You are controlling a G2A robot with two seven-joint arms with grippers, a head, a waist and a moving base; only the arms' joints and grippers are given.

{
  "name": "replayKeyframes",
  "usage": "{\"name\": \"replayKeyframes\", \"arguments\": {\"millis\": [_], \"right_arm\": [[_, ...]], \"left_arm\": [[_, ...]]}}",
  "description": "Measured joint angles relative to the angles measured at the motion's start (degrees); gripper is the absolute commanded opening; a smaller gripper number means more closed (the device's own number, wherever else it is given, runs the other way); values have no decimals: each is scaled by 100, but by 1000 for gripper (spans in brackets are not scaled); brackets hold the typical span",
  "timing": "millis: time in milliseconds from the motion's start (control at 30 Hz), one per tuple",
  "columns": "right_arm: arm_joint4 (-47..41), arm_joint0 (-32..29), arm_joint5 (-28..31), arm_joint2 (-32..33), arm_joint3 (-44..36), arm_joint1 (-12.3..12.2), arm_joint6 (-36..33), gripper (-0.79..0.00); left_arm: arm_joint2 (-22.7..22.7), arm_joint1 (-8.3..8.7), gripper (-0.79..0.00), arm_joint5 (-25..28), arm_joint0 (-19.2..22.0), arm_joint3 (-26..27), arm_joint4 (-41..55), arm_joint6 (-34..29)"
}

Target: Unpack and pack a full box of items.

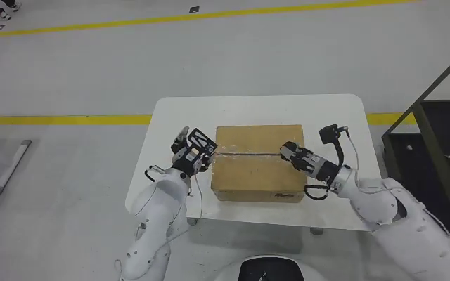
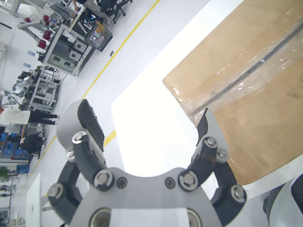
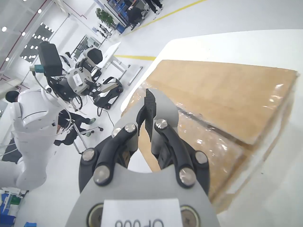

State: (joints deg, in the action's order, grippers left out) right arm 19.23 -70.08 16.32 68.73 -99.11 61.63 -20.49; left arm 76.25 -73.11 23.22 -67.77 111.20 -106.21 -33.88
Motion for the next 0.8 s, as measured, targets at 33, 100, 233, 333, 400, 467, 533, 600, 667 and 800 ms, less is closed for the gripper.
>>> {"name": "replayKeyframes", "arguments": {"millis": [33,100,233,333,400,467,533,600,667,800], "right_arm": [[134,41,-33,-198,22,40,124,-785],[376,129,-138,-471,134,98,291,-785],[676,315,-558,-884,547,225,686,-785],[591,365,-789,-893,735,266,763,-785],[557,349,-860,-804,793,265,772,-785],[518,304,-944,-668,837,251,717,-785],[529,249,-1013,-519,833,232,676,-785],[464,182,-997,-378,799,214,633,-785],[433,91,-974,-190,753,184,560,-785],[430,-105,-970,208,654,123,510,-785]], "left_arm": [[78,10,0,-58,-94,63,-37,13],[158,19,0,-148,-213,127,-71,30],[190,28,0,-183,-356,220,-76,67],[151,28,0,-181,-384,243,-72,82],[116,26,-296,-176,-389,236,-66,89],[65,24,-539,-148,-381,210,-67,115],[11,23,-739,-128,-357,189,-94,167],[-29,22,-785,-115,-335,175,-113,226],[-51,11,-785,-182,-332,143,20,354],[-63,0,-785,-293,-336,97,235,533]]}}
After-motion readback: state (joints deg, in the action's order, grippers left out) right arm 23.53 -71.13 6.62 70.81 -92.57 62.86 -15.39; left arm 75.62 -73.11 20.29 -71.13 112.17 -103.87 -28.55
